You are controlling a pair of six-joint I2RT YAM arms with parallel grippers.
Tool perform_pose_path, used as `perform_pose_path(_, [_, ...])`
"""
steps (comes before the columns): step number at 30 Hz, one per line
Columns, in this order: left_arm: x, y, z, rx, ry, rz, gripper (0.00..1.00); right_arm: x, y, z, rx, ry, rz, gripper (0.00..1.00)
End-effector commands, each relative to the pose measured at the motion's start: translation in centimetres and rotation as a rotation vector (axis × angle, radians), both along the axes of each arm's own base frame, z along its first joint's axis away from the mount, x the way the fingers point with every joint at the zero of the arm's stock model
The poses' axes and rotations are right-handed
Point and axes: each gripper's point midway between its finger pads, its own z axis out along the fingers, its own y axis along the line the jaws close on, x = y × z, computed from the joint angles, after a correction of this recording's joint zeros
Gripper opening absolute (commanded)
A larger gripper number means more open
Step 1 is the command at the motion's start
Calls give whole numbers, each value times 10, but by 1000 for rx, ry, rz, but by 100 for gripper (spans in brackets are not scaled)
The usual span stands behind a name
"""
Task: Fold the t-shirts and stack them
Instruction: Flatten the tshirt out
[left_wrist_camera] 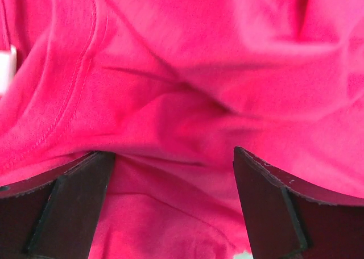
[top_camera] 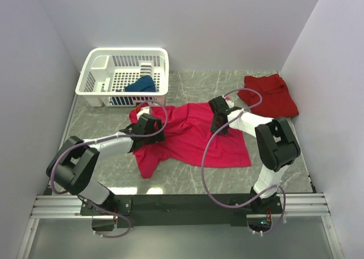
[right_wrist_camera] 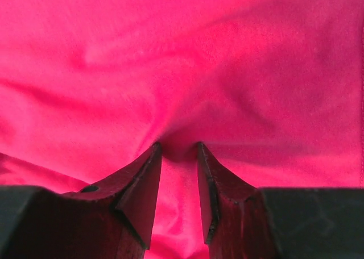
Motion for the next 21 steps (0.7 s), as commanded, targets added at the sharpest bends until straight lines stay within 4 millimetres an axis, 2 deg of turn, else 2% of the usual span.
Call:
perform_pose_path(1, [12,-8,-1,-9,1,-31,92,14,-4,-13,41,13,-10,39])
perform_pose_path(5, [24,-14,-4,-3,6,-44,92,31,-9,-11,90,4,-32,39])
perform_pose_path(10, [36,-20,5,-3,-16,-58,92,50,-9,0,87,-16,-29,39])
perform_pose_path(13, [34,-21,19,-23,-49,-70,92,55,-3,20,90,-68,13,37])
perform_pose_path(14, [35,-22,35,-49,-89,-74,92,57,-1,38,93,-116,24,37])
perform_pose_path(15, [31,-20,38,-57,-95,-76,92,56,2,48,89,-141,41,37])
perform_pose_path(16, [28,-21,46,-73,-111,-82,92,51,10,56,85,-161,66,37])
perform_pose_path(17, [27,-20,65,-103,-155,-76,92,48,17,79,99,-216,84,37])
perform_pose_path(18, [23,-18,69,-111,-166,-70,92,42,23,85,105,-236,100,37])
perform_pose_path(19, [21,-15,76,-120,-186,-62,92,33,41,93,126,-256,143,37])
perform_pose_path(20, [17,-12,93,-149,-225,-49,92,26,51,110,161,-299,161,37])
perform_pose_path(21, [7,-5,86,-134,-206,-37,92,17,63,112,192,-307,192,37])
